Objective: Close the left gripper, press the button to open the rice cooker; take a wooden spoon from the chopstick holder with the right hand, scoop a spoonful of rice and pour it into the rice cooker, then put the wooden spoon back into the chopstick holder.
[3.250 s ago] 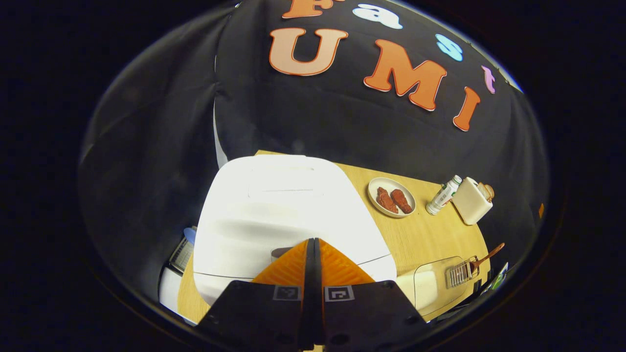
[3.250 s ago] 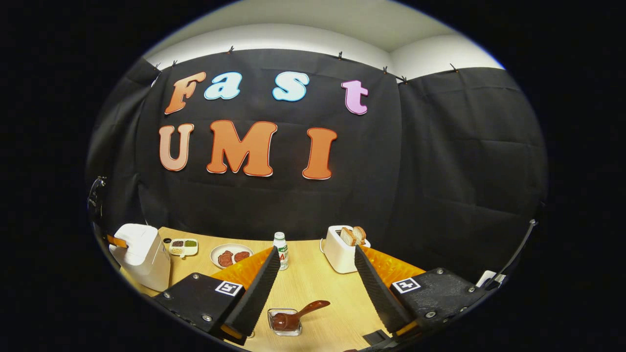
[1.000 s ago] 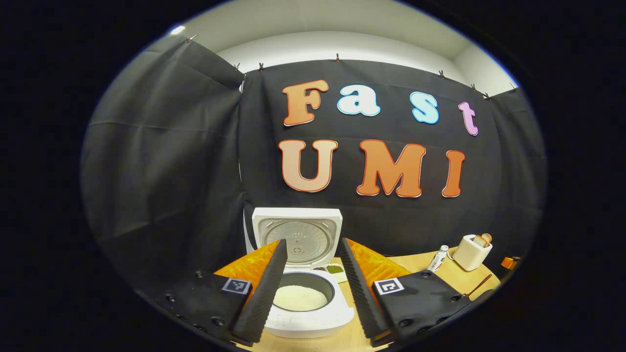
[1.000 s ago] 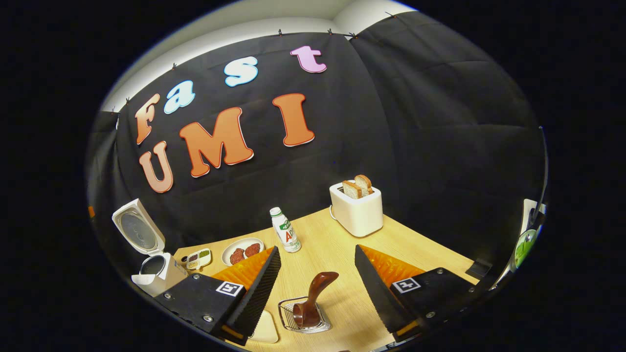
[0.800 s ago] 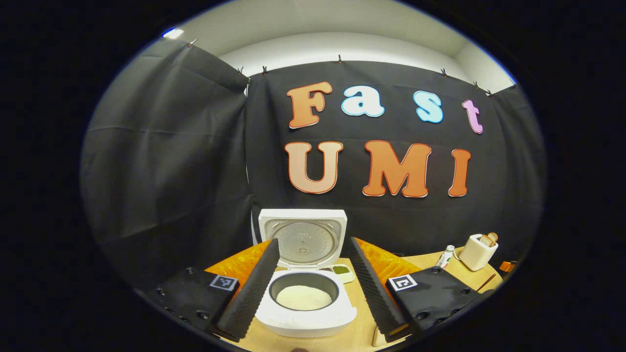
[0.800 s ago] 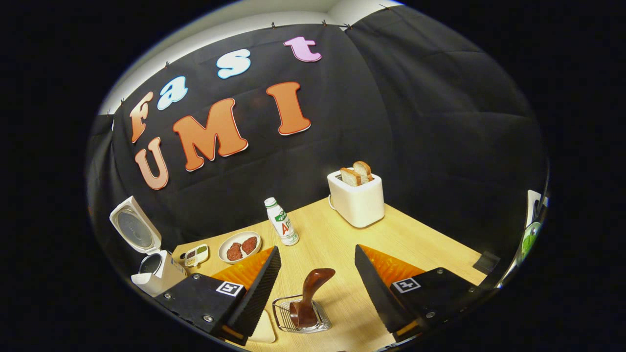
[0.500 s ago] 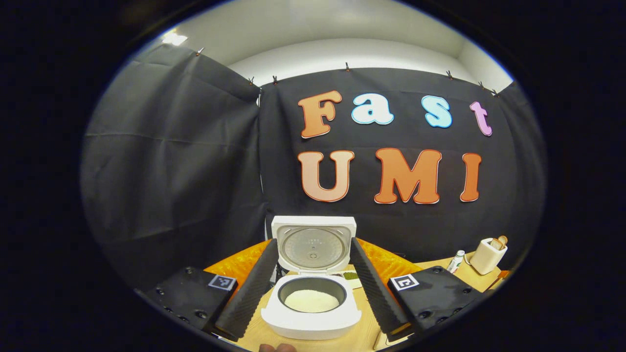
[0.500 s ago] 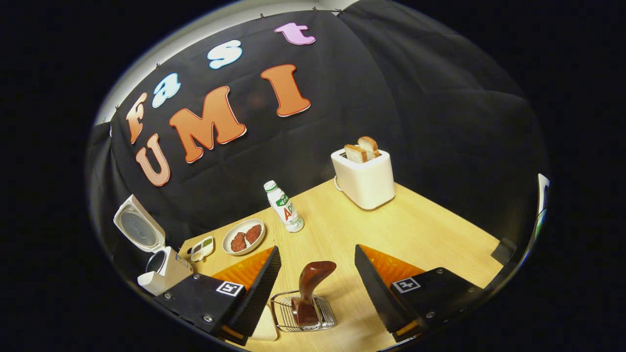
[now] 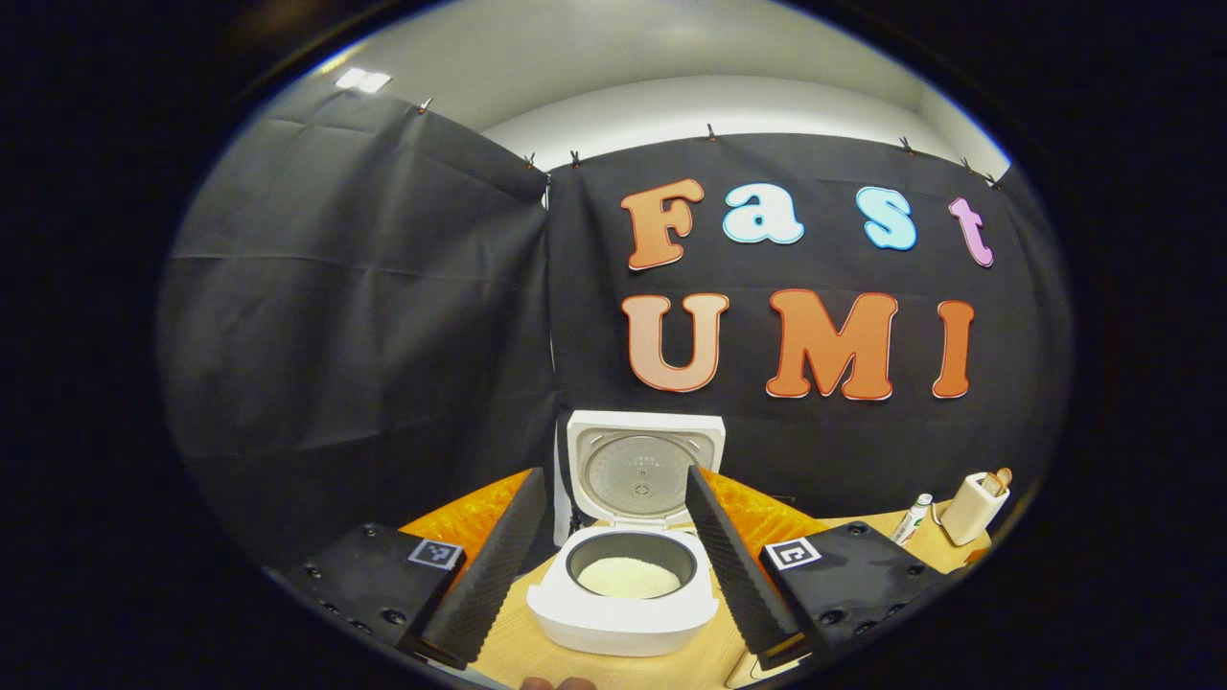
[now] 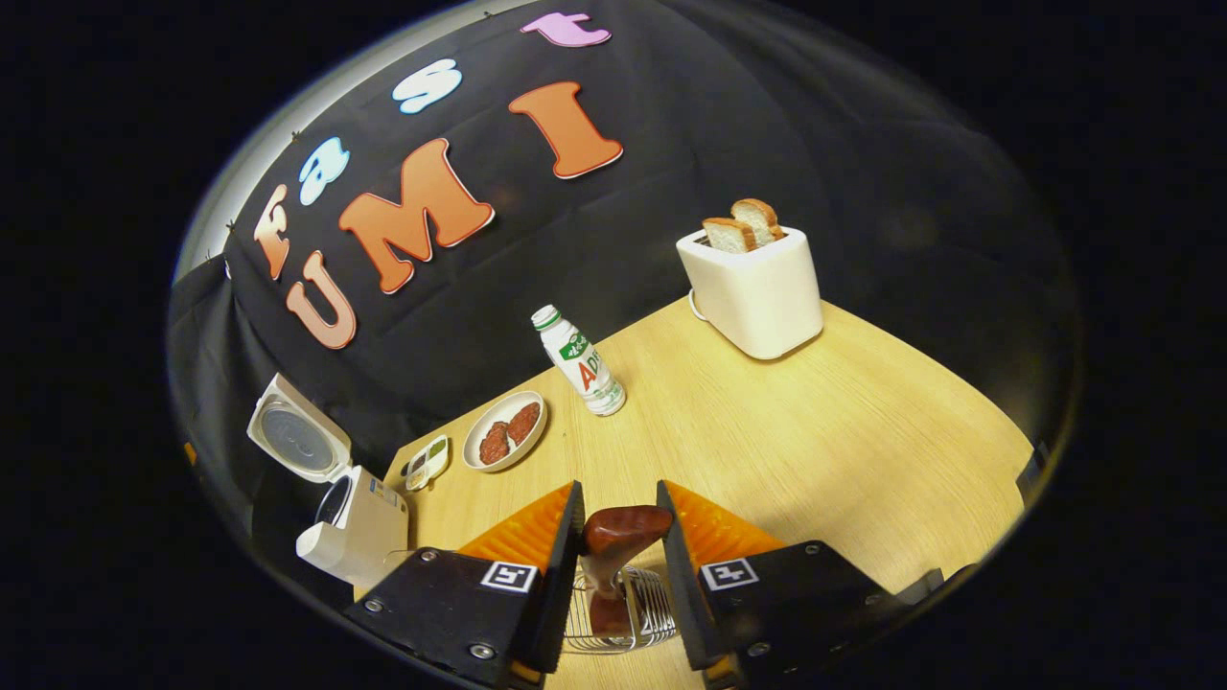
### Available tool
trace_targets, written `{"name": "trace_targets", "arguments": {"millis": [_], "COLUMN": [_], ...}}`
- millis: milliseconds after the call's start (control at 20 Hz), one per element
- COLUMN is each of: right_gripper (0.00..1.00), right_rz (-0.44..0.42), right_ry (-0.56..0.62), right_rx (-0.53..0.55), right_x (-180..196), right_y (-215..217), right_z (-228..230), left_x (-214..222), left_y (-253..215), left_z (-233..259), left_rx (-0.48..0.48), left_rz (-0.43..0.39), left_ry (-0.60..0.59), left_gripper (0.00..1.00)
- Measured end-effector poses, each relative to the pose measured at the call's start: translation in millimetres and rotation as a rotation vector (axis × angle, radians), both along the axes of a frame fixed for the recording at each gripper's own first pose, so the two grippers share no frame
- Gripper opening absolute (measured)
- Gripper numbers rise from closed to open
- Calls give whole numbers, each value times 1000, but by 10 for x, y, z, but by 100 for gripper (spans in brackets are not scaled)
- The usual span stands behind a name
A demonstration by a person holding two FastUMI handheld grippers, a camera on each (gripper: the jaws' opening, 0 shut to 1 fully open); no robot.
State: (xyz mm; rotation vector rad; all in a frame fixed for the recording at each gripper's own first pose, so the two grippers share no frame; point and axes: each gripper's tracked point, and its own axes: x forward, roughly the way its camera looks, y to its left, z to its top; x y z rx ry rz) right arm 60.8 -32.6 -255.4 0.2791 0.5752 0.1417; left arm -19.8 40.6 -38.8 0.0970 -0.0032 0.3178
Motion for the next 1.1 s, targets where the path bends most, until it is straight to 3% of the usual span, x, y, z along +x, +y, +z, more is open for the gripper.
{"name": "trace_targets", "arguments": {"millis": [100,150,200,350,850,1100], "right_gripper": [40,29,29,17,15,15], "right_rz": [30,34,42,62,-81,-86], "right_ry": [16,25,21,-1,-159,-232], "right_rx": [57,74,78,33,-56,-108], "right_x": [-52,-71,-76,-115,-372,-569], "right_y": [143,213,277,426,482,795], "right_z": [12,19,26,63,770,1081], "left_x": [-10,-18,-20,-14,291,461], "left_y": [-13,-27,-31,5,481,700], "left_z": [-23,-26,-24,41,27,-43], "left_rx": [-12,-15,-13,9,-26,-37], "left_rz": [4,0,-6,-40,-146,-207], "left_ry": [4,8,10,-3,24,60], "left_gripper": [98,98,98,98,98,98]}}
